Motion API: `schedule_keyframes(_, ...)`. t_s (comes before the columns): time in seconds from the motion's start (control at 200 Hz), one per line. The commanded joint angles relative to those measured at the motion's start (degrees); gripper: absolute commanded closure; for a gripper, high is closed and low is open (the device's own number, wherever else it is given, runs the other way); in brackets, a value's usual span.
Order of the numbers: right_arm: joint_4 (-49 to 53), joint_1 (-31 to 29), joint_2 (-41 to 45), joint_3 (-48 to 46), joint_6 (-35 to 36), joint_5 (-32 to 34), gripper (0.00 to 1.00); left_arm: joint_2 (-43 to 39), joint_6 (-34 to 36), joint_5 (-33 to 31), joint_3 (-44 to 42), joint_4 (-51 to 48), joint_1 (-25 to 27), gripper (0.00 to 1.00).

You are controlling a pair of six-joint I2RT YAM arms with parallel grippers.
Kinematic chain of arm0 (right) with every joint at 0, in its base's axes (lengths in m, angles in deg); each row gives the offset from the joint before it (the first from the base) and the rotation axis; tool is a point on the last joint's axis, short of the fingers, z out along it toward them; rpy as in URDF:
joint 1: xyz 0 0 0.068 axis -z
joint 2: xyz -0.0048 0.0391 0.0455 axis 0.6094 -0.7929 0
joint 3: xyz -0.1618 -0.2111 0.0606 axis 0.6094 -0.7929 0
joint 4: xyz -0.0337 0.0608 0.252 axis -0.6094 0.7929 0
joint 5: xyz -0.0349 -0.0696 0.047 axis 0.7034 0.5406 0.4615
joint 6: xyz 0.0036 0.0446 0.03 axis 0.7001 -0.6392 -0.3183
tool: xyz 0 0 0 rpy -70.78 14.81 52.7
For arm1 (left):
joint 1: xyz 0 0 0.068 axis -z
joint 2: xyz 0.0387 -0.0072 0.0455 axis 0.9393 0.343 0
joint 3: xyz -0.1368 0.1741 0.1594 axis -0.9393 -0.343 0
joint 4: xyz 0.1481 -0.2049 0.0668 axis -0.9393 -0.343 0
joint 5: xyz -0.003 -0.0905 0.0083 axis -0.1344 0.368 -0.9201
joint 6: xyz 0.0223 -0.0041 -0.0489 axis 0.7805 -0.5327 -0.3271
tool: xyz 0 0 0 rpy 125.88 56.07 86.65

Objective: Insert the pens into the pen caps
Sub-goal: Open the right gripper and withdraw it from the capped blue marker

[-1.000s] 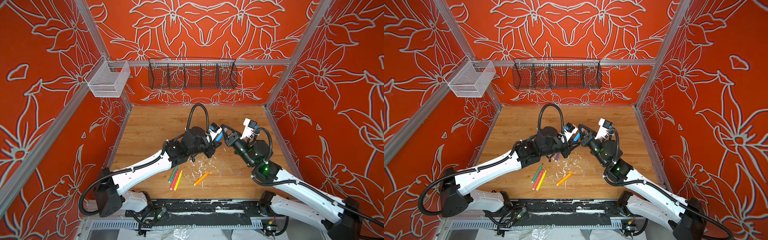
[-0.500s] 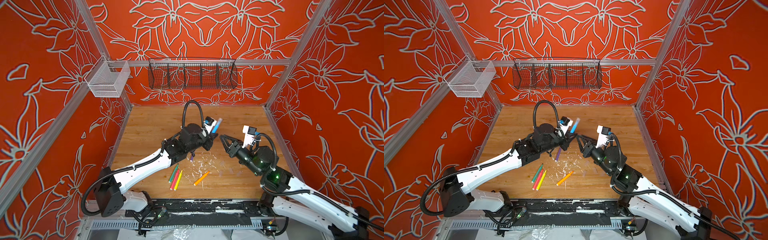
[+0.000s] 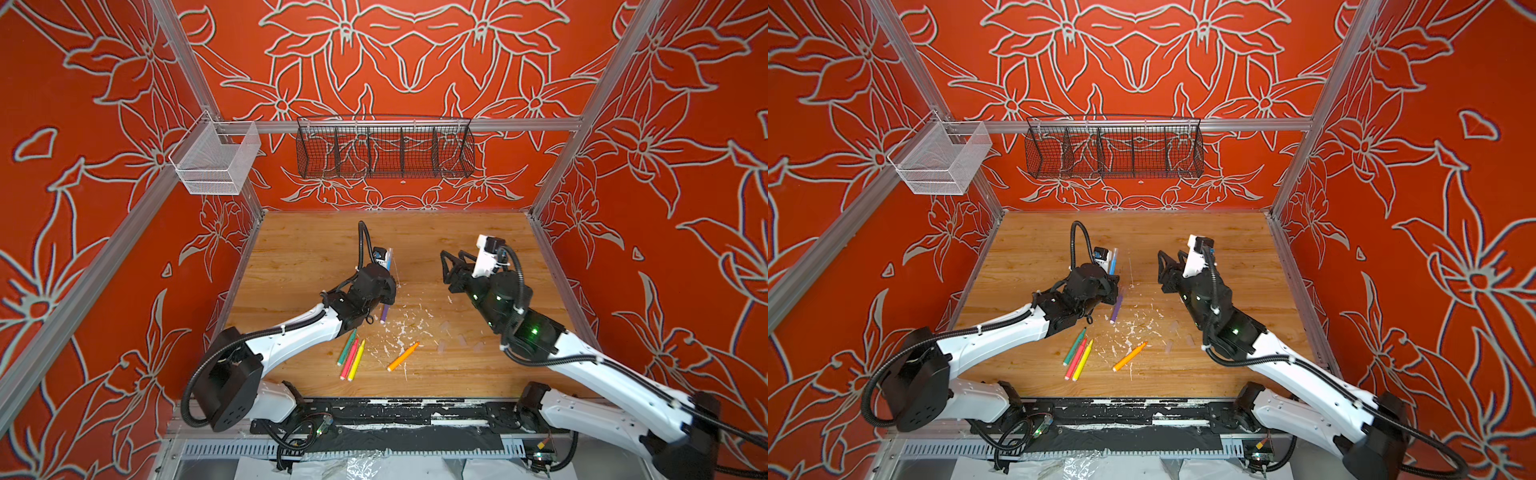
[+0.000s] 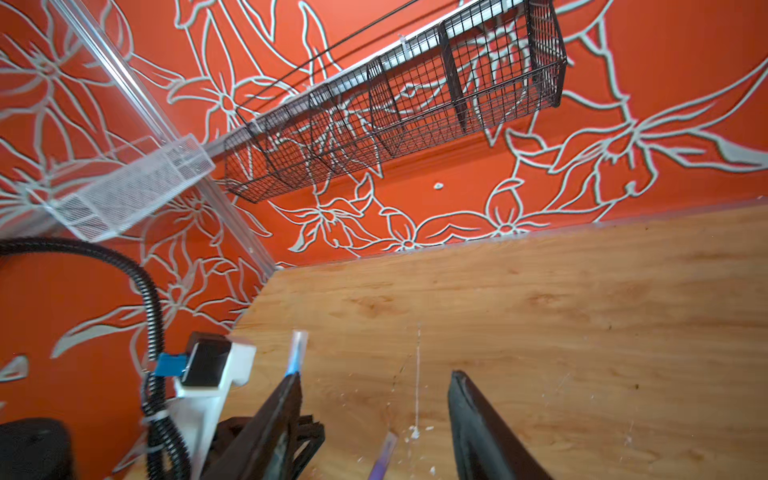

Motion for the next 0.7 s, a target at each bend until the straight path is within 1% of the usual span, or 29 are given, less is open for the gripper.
schedule_keyframes(0.0,-13.31,2.55,-5.73,0.96,6.27,2.96,0.38,2.62,3.05,-2.66,3.04,2.13,0.02,1.00)
schedule_keyframes(0.06,-14.58,4.10,-8.45,2.37,4.92,5.19,0.38,3.41,2.18,-1.83,4.88,-0.69,0.03,1.00)
schedule_keyframes(0.155,-15.15,5.43,-10.06,3.74,2.22,9.19,0.38,2.55,-0.08,-1.40,7.89,-7.41,0.08,1.00)
schedule_keyframes(0.205,-15.14,5.61,-10.38,5.15,1.79,11.11,0.36,1.60,-1.67,-2.44,9.22,-10.66,-0.04,1.00)
schedule_keyframes(0.265,-11.11,5.62,-10.82,8.49,1.50,12.31,0.36,1.08,-2.89,-2.05,11.16,-14.14,-0.56,1.00)
schedule_keyframes(0.33,-1.16,5.62,-10.53,13.34,0.52,13.09,0.36,1.52,-3.02,-1.59,12.70,-16.27,-0.77,1.00)
schedule_keyframes(0.375,3.13,5.62,-9.49,13.48,0.25,13.52,0.35,2.09,-1.94,-0.83,12.46,-16.04,-0.77,1.00)
schedule_keyframes(0.405,2.23,5.66,-8.59,11.59,1.68,13.00,0.35,2.46,-1.73,-0.45,11.59,-15.55,-0.77,1.00)
schedule_keyframes(0.46,-0.05,5.62,-5.88,6.93,4.54,9.85,0.32,3.42,-0.57,1.81,8.58,-12.62,-0.77,1.00)
schedule_keyframes(0.5,0.40,5.72,-3.81,4.34,4.05,7.77,0.28,4.35,1.11,2.91,7.14,-11.84,-0.72,1.00)
schedule_keyframes(0.545,2.38,6.03,-1.64,3.68,2.97,4.40,0.25,5.75,1.05,1.28,6.22,-11.43,-0.74,1.00)
schedule_keyframes(0.59,9.97,6.15,0.22,6.08,0.59,2.17,0.25,7.22,-0.72,0.14,8.48,-15.47,-1.07,1.00)
schedule_keyframes(0.655,21.16,6.20,1.67,11.18,-3.70,1.01,0.25,9.27,-1.53,0.77,12.98,-22.05,-1.17,1.00)
schedule_keyframes(0.696,26.88,6.23,1.92,14.28,-5.50,-0.07,0.25,10.12,-2.73,-0.57,15.09,-25.98,-1.16,1.00)
